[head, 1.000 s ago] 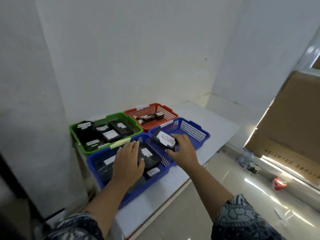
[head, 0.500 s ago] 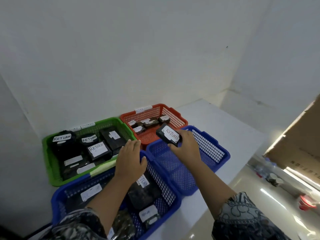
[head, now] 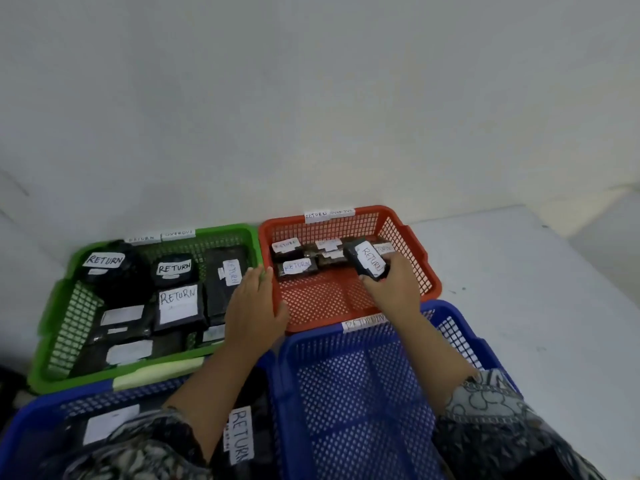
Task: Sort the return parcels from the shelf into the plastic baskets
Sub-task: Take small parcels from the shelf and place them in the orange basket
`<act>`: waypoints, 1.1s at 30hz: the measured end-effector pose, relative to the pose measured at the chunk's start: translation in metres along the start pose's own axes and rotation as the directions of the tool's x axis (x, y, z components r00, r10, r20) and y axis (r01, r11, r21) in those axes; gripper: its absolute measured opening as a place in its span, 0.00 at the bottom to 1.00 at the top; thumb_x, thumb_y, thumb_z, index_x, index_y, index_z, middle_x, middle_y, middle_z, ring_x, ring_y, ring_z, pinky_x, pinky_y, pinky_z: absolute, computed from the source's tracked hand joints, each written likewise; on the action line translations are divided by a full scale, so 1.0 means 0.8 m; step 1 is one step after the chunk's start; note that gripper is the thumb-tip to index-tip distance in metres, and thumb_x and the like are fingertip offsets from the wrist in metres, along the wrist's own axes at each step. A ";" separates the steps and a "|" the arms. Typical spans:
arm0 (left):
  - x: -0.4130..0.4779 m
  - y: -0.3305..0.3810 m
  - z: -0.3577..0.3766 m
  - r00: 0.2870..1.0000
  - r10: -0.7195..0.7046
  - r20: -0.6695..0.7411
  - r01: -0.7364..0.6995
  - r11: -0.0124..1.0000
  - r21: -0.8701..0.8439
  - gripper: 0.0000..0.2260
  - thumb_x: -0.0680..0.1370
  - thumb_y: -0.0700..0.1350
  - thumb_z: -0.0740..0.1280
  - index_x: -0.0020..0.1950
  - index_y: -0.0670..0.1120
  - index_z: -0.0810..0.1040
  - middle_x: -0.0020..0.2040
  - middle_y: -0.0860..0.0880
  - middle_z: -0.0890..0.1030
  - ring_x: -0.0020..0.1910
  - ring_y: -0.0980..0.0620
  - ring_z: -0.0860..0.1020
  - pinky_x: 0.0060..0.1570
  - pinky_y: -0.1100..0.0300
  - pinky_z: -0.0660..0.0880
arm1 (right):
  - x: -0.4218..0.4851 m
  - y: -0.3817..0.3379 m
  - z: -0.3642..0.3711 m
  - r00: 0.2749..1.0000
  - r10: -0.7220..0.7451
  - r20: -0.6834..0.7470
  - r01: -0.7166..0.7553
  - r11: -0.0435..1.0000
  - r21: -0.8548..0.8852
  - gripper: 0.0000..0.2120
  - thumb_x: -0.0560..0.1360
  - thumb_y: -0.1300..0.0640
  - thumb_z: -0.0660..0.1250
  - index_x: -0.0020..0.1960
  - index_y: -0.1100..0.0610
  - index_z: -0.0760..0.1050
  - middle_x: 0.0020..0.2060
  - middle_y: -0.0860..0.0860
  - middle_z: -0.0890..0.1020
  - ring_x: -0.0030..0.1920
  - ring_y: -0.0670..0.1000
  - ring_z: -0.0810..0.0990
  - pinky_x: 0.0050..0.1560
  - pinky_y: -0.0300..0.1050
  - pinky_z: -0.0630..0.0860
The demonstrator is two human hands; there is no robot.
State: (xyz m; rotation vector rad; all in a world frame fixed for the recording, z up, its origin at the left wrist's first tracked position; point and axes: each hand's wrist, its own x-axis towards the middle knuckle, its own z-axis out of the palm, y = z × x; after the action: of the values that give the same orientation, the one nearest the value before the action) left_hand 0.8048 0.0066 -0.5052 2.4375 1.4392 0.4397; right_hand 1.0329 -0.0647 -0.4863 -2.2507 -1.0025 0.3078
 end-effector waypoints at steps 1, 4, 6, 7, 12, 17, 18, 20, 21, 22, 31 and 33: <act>0.005 0.001 0.005 1.000 -0.027 0.003 0.027 1.000 -0.002 0.29 0.75 0.48 0.64 0.73 0.39 0.61 0.73 0.41 0.64 0.72 0.43 0.61 0.70 0.47 0.62 | 0.012 0.004 0.002 1.000 0.003 0.012 -0.003 1.000 0.005 0.25 0.68 0.52 0.75 0.61 0.55 0.69 0.55 0.52 0.75 0.54 0.52 0.76 0.52 0.52 0.78; 0.012 0.005 0.019 0.996 -0.081 0.032 0.081 0.997 0.004 0.30 0.76 0.49 0.62 0.75 0.39 0.58 0.75 0.41 0.60 0.74 0.44 0.58 0.71 0.48 0.60 | 0.039 0.012 0.010 0.998 0.013 0.069 -0.012 1.000 -0.003 0.25 0.67 0.53 0.75 0.59 0.56 0.69 0.54 0.54 0.76 0.52 0.53 0.76 0.50 0.53 0.79; 0.009 0.005 0.027 0.995 -0.091 0.052 0.091 0.996 0.003 0.31 0.77 0.48 0.62 0.76 0.39 0.55 0.76 0.41 0.57 0.74 0.44 0.57 0.72 0.49 0.59 | 0.050 0.016 0.017 0.990 0.035 0.136 -0.032 0.999 -0.025 0.25 0.66 0.54 0.75 0.58 0.56 0.67 0.54 0.55 0.76 0.51 0.53 0.77 0.50 0.53 0.79; 0.007 0.005 0.030 0.994 -0.089 0.055 0.089 0.996 0.005 0.32 0.76 0.47 0.63 0.76 0.39 0.54 0.76 0.41 0.56 0.74 0.44 0.57 0.72 0.49 0.59 | 0.053 0.018 0.021 0.983 0.044 0.176 -0.038 0.999 -0.039 0.25 0.66 0.55 0.75 0.57 0.56 0.66 0.53 0.55 0.76 0.50 0.53 0.77 0.49 0.53 0.79; -0.003 0.001 0.041 0.998 -0.062 0.015 0.062 0.998 -0.012 0.33 0.75 0.47 0.61 0.76 0.37 0.53 0.76 0.40 0.55 0.74 0.44 0.58 0.70 0.51 0.62 | 0.060 0.016 0.035 0.927 0.053 0.371 -0.016 0.995 -0.102 0.26 0.67 0.57 0.76 0.57 0.58 0.64 0.53 0.57 0.77 0.48 0.55 0.77 0.41 0.46 0.74; -0.003 -0.001 0.043 0.999 -0.053 0.000 0.053 0.998 -0.016 0.33 0.76 0.46 0.61 0.76 0.39 0.51 0.77 0.42 0.53 0.75 0.46 0.56 0.71 0.53 0.59 | 0.055 0.012 0.052 0.838 0.084 0.538 0.062 0.967 -0.248 0.32 0.65 0.51 0.78 0.61 0.59 0.65 0.57 0.56 0.77 0.57 0.57 0.77 0.54 0.51 0.75; -0.003 -0.001 0.044 0.998 -0.055 0.003 0.055 0.998 -0.017 0.33 0.76 0.46 0.61 0.76 0.40 0.50 0.77 0.43 0.52 0.75 0.46 0.55 0.71 0.54 0.58 | 0.053 0.011 0.056 0.826 0.100 0.555 0.079 0.954 -0.289 0.32 0.65 0.50 0.78 0.61 0.58 0.65 0.57 0.56 0.77 0.58 0.57 0.76 0.56 0.52 0.75; -0.002 -0.002 0.045 0.998 -0.056 0.009 0.057 0.998 -0.022 0.33 0.76 0.46 0.61 0.77 0.40 0.49 0.77 0.44 0.50 0.75 0.47 0.54 0.72 0.54 0.58 | 0.050 0.007 0.062 0.819 0.120 0.561 0.113 0.925 -0.363 0.34 0.65 0.48 0.77 0.62 0.58 0.64 0.58 0.56 0.77 0.59 0.57 0.76 0.57 0.52 0.74; -0.002 -0.002 0.045 0.998 -0.054 0.012 0.054 0.998 -0.024 0.33 0.76 0.46 0.61 0.77 0.41 0.49 0.77 0.44 0.50 0.75 0.48 0.54 0.72 0.54 0.58 | 0.049 0.005 0.065 0.825 0.127 0.551 0.123 0.911 -0.393 0.34 0.66 0.47 0.77 0.63 0.57 0.63 0.59 0.56 0.77 0.59 0.57 0.76 0.57 0.52 0.74; -0.002 -0.002 0.045 0.999 -0.051 0.013 0.051 0.998 -0.026 0.33 0.76 0.46 0.61 0.77 0.41 0.49 0.77 0.44 0.50 0.75 0.48 0.54 0.72 0.53 0.59 | 0.048 0.004 0.066 0.830 0.131 0.543 0.129 0.901 -0.415 0.35 0.66 0.47 0.77 0.64 0.57 0.62 0.59 0.56 0.77 0.60 0.57 0.76 0.57 0.52 0.74; -0.002 -0.004 0.048 0.999 -0.047 0.001 0.047 0.998 -0.047 0.34 0.75 0.46 0.62 0.77 0.41 0.49 0.77 0.45 0.51 0.75 0.47 0.55 0.69 0.51 0.64 | 0.101 0.000 0.036 0.921 0.017 0.390 0.092 0.961 -0.259 0.26 0.71 0.38 0.68 0.58 0.56 0.70 0.54 0.52 0.78 0.53 0.53 0.77 0.53 0.50 0.75; -0.002 -0.005 0.048 0.999 -0.051 -0.004 0.051 0.997 -0.051 0.34 0.75 0.46 0.62 0.77 0.41 0.49 0.77 0.45 0.51 0.75 0.48 0.55 0.68 0.51 0.66 | 0.122 0.005 0.028 0.964 -0.100 0.245 0.173 0.938 -0.300 0.20 0.73 0.51 0.70 0.60 0.57 0.69 0.57 0.55 0.76 0.55 0.55 0.75 0.53 0.51 0.74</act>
State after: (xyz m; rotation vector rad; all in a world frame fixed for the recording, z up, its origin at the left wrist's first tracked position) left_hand 0.8162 0.0041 -0.5418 2.3559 1.4709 0.4652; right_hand 1.0917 0.0153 -0.5012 -2.4550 -1.4112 0.3697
